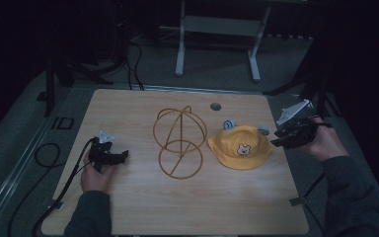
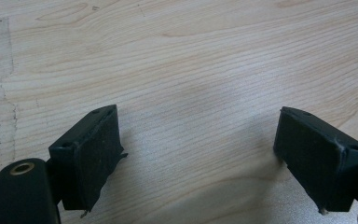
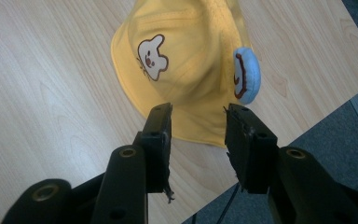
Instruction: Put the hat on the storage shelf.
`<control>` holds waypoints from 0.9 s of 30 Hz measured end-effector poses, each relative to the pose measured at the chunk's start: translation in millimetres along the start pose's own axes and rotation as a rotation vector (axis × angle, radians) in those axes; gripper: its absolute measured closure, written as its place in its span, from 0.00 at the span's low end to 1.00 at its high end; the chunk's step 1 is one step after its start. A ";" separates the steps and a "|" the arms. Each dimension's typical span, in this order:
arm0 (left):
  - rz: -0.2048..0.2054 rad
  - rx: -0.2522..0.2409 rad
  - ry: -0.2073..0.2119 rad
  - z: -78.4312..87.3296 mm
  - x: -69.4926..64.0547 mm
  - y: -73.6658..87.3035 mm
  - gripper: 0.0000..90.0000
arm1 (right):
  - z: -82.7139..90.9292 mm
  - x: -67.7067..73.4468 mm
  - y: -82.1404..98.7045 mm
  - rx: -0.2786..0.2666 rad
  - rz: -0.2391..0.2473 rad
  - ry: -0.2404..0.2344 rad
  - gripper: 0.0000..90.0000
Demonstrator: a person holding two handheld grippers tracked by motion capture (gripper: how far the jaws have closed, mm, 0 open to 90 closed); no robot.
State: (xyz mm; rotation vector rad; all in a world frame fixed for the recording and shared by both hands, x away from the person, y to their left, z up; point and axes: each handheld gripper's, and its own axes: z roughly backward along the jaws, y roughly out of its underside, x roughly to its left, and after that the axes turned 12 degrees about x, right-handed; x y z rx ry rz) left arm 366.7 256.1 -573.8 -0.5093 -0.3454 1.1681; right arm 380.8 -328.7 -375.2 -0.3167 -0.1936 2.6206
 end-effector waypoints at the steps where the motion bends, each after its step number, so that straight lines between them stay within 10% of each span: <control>1: 0.000 0.000 0.000 0.0 0.0 0.0 0.16 | 0.0 0.0 0.0 0.000 0.000 0.000 0.68; 27: 0.000 -0.001 0.000 0.0 0.0 0.0 0.16 | -5.1 3.7 -34.1 0.069 0.066 0.050 0.72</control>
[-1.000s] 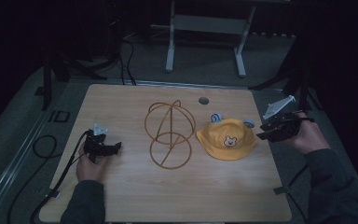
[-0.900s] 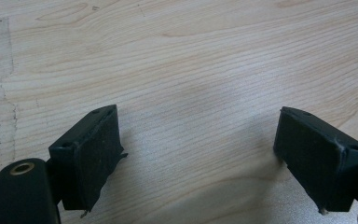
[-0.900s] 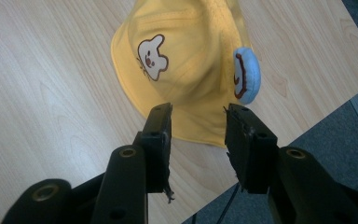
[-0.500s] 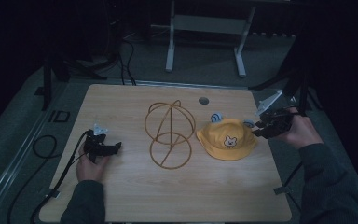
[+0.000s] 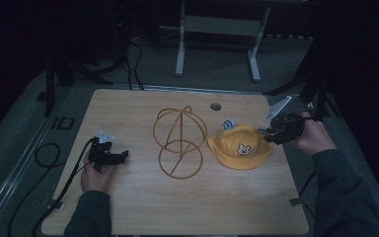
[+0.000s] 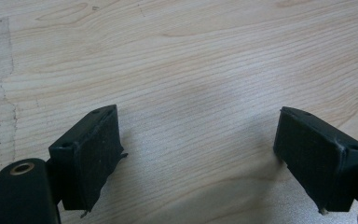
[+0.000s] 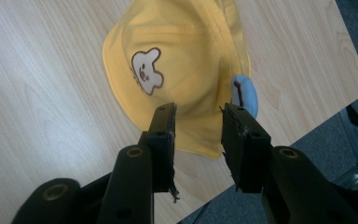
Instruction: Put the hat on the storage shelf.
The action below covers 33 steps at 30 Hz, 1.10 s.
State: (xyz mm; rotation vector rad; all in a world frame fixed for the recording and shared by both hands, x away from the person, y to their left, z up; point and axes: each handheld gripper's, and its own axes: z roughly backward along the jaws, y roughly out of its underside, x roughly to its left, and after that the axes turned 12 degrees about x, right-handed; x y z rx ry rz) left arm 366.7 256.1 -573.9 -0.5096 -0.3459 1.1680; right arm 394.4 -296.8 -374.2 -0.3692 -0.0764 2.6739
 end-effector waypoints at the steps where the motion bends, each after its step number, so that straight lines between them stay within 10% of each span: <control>1: 0.000 0.000 0.000 0.0 0.0 0.0 0.16 | -0.2 -0.1 -2.1 -0.002 0.003 -0.001 0.72; 33: 0.000 0.001 0.000 0.1 0.1 0.0 0.16 | -15.0 -10.6 -50.5 0.057 0.033 0.019 0.52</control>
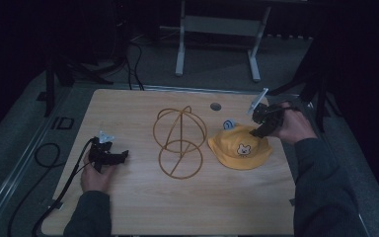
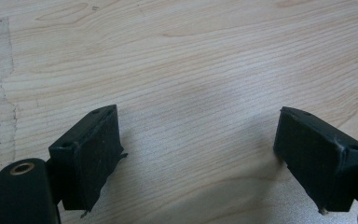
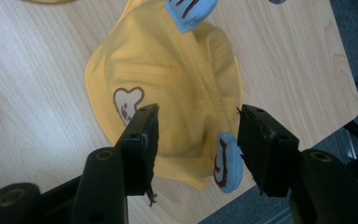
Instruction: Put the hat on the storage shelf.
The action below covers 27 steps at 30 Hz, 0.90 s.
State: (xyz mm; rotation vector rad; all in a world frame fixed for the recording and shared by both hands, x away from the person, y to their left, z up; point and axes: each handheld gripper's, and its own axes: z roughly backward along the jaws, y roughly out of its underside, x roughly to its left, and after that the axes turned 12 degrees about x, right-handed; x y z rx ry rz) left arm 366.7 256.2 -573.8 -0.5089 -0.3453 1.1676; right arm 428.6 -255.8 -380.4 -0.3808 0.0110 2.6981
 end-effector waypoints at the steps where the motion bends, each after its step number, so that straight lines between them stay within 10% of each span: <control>1: 0.000 0.000 0.000 0.0 0.0 0.0 0.16 | -0.5 -1.2 -0.5 -0.009 -0.005 -0.001 0.52; 27: 0.001 0.000 0.001 -0.3 0.6 -0.5 0.16 | -39.9 -9.5 -25.6 0.097 -0.019 -0.021 0.61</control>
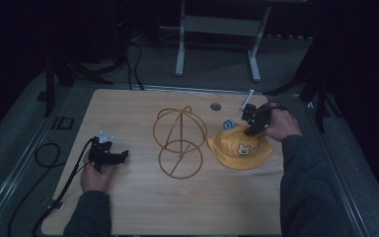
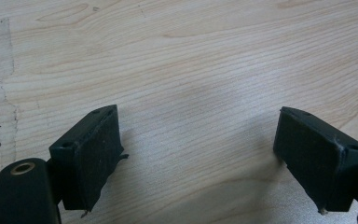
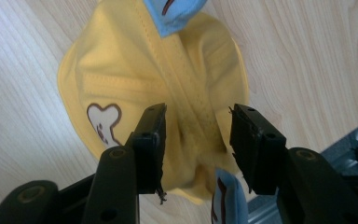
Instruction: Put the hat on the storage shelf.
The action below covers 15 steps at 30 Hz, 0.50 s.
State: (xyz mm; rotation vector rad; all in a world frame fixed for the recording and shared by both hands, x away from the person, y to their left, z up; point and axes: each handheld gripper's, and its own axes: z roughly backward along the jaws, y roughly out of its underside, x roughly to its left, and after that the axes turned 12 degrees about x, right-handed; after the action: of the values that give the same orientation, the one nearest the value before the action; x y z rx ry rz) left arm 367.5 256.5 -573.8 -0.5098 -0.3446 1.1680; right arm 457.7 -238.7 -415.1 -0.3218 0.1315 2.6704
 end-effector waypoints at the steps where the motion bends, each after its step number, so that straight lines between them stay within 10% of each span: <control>1: 0.000 0.000 0.000 0.0 0.0 0.0 0.16 | -1.6 -0.6 -0.6 0.002 0.004 -0.002 0.60; 15: 0.000 0.001 -0.001 -0.1 0.3 -0.2 0.17 | -18.8 -7.5 -5.9 0.040 -0.007 -0.074 0.77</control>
State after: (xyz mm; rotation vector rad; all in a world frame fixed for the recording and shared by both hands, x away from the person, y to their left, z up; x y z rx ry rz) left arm 367.9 256.7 -573.7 -0.5083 -0.3452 1.1685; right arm 470.7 -239.4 -431.6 -0.2099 0.1596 2.6651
